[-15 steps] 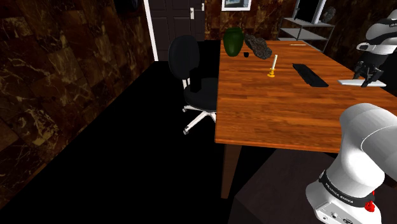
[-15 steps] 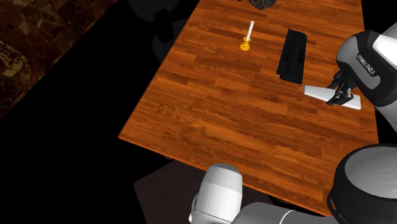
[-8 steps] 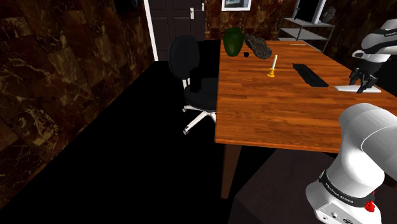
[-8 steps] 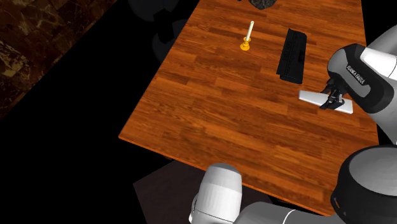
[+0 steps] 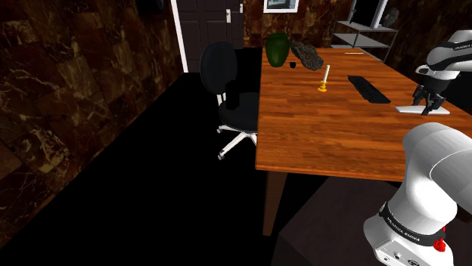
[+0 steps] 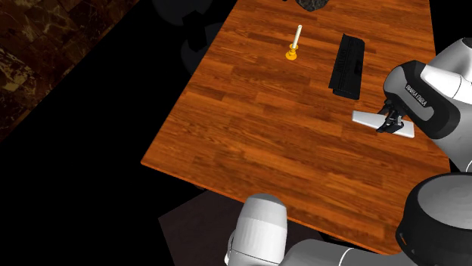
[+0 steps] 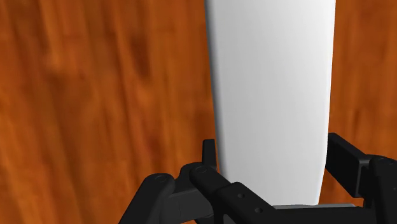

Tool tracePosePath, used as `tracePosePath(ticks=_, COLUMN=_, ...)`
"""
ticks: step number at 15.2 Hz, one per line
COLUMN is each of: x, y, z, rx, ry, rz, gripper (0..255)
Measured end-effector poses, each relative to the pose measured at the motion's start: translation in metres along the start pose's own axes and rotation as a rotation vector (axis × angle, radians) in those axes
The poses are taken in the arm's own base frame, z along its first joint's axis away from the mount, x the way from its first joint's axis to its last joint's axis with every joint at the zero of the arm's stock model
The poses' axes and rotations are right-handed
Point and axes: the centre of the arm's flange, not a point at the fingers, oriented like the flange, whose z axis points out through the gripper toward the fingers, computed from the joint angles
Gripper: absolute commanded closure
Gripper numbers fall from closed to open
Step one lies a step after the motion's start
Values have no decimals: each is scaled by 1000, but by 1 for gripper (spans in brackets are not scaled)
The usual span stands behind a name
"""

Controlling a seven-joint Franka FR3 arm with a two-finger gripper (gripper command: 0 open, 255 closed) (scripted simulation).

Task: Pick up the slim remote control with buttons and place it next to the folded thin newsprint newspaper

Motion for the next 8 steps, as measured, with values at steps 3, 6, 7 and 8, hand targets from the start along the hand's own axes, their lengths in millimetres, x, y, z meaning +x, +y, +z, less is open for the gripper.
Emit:
tracePosePath(ticks=3, x=0, y=0, z=0, rx=0, ry=0, rz=0, gripper=0)
tracePosePath(ticks=6, x=0, y=0, z=0, rx=0, ry=0, rz=0, gripper=0)
tracePosePath(ticks=7, x=0, y=0, z=0, rx=0, ry=0, rz=0, gripper=0)
tracePosePath(ticks=8, x=0, y=0, z=0, rx=0, ry=0, rz=0, gripper=0)
